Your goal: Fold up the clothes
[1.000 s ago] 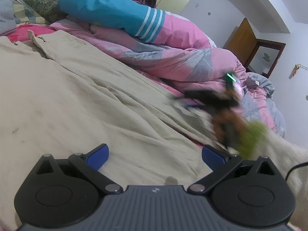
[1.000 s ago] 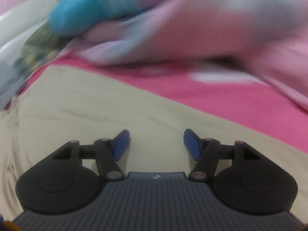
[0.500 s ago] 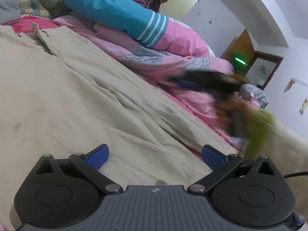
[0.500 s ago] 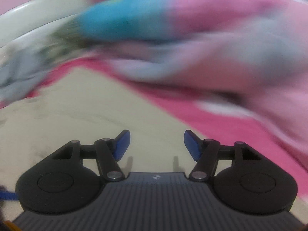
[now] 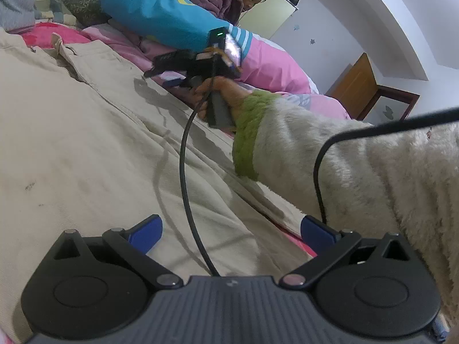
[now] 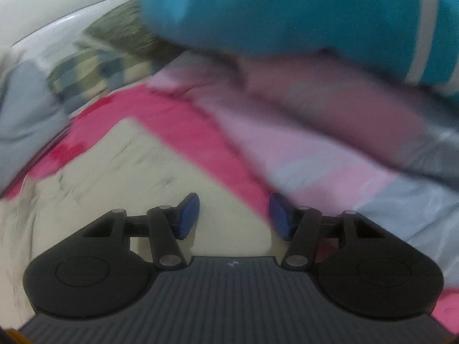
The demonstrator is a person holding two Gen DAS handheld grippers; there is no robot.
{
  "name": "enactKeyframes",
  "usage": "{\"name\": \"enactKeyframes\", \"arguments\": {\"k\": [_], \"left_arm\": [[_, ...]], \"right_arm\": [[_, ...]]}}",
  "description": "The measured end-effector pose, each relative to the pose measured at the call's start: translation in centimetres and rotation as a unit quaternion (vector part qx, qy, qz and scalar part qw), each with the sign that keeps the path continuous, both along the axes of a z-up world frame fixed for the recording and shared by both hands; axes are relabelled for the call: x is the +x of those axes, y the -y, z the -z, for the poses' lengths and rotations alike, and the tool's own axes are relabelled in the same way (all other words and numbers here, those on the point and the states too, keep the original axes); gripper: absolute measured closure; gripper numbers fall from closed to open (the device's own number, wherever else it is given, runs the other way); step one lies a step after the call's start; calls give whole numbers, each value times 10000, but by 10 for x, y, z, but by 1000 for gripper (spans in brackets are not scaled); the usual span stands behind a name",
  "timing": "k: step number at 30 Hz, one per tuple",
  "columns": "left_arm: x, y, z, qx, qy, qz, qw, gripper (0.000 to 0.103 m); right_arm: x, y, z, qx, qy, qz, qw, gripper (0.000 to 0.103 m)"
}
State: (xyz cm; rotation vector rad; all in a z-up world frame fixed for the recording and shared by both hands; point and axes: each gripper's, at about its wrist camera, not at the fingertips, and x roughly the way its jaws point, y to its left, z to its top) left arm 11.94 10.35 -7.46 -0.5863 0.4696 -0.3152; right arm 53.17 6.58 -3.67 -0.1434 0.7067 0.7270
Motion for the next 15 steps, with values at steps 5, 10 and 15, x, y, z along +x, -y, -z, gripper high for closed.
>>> {"name": "enactKeyframes", "arguments": {"k": [5, 10, 15], "left_arm": [[1, -1, 1, -35, 1, 0, 10000, 0], [1, 0, 1, 6, 1, -7, 10000, 0], [-1, 1, 1, 29, -3, -7, 10000, 0]], "right_arm": [[-37, 15, -23, 180, -125, -842, 9962, 49], [-32, -37, 4, -177, -467, -1204, 9915, 50], [-7, -78, 4, 318, -205, -428, 9984, 50]]}}
